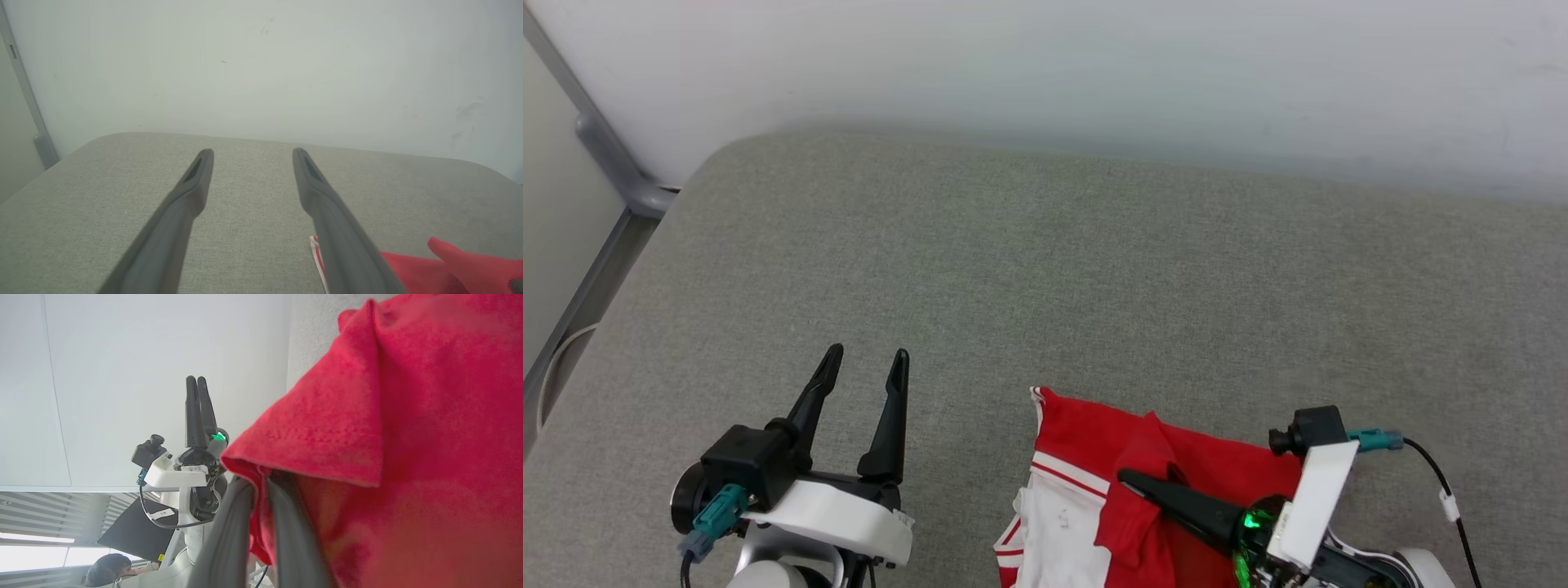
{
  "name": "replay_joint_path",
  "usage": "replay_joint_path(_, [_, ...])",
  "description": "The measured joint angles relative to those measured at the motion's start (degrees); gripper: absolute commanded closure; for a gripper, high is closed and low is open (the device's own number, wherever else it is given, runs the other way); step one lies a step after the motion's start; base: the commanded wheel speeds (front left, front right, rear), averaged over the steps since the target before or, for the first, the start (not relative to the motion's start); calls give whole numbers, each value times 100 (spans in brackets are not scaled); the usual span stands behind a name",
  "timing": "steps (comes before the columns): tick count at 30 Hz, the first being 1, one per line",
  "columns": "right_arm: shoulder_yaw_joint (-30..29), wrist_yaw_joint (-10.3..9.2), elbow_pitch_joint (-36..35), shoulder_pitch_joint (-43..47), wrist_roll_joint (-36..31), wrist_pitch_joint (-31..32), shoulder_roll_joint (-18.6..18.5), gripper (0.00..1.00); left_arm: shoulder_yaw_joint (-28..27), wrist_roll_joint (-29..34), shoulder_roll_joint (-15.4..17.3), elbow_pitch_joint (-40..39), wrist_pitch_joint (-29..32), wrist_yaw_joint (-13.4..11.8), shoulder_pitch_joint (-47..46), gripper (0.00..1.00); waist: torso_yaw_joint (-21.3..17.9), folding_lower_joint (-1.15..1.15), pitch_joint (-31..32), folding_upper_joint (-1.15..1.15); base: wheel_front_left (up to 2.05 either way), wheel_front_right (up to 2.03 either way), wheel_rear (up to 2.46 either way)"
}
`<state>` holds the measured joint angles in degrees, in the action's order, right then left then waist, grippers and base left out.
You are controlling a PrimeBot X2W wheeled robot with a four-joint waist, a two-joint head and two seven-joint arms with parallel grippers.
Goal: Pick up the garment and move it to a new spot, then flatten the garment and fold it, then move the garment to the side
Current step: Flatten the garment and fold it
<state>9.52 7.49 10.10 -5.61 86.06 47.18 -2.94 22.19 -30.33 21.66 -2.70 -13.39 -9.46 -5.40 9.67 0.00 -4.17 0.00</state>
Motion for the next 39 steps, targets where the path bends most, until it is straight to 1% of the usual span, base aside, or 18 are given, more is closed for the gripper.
replay_joint_path(4, [407,0,252,-308,-356,-586,1,100,-2,1,-41,32,-45,47,-105,0,103,0,-157,0,0,0,0])
replay_joint_path(9, [791,0,686,-528,-757,-950,3,100,-22,32,-90,87,-91,98,-226,0,168,0,-363,0,0,0,0])
replay_joint_path(10, [833,0,747,-557,-786,-1055,5,95,-22,33,-105,104,-92,118,-236,0,173,0,-396,0,0,0,0])
replay_joint_path(11, [892,0,812,-600,-805,-1132,4,87,-22,34,-120,122,-98,138,-248,0,176,0,-426,0,0,0,0])
replay_joint_path(12, [949,0,869,-636,-831,-1207,3,66,-22,34,-138,144,-100,142,-266,0,174,0,-447,0,0,0,0])
replay_joint_path(13, [991,0,942,-654,-857,-1305,7,2,-25,34,-159,165,-105,151,-285,0,165,0,-458,0,0,0,0])
replay_joint_path(14, [1043,0,1024,-671,-853,-1380,9,0,-32,35,-175,181,-124,176,-297,0,153,0,-465,0,0,0,0])
replay_joint_path(19, [1330,0,1015,-849,-760,-1489,4,0,-43,64,-196,258,-136,222,-308,0,65,0,-444,0,0,0,0])
replay_joint_path(21, [1432,0,912,-905,-913,-1514,-16,0,-49,85,-196,278,-141,236,-310,0,28,0,-412,0,0,0,0])
replay_joint_path(25, [1586,0,567,-994,-1308,-1722,-187,0,-64,92,-193,296,-142,240,-310,0,-49,0,-345,0,0,0,0])
replay_joint_path(29, [1639,0,238,-1035,-2124,-2267,-497,0,-76,93,-194,305,-143,233,-297,0,-129,0,-244,0,0,0,0])
replay_joint_path(31, [1511,0,177,-1028,-2603,-2622,-641,0,-97,92,-192,304,-144,211,-250,0,-177,0,-186,0,0,0,0])
replay_joint_path(33, [1402,0,143,-984,-3093,-2780,-813,0,-116,98,-186,320,-147,154,-172,0,-233,0,-128,0,0,0,0])
replay_joint_path(36, [951,1,97,-832,-3888,-3081,-977,0,-146,112,-167,319,-147,87,-118,0,-328,0,-57,0,0,0,0])
replay_joint_path(39, [296,0,-14,-567,-4741,-3286,-1098,0,-157,94,-171,318,-148,81,-82,0,-401,0,14,0,0,0,0])
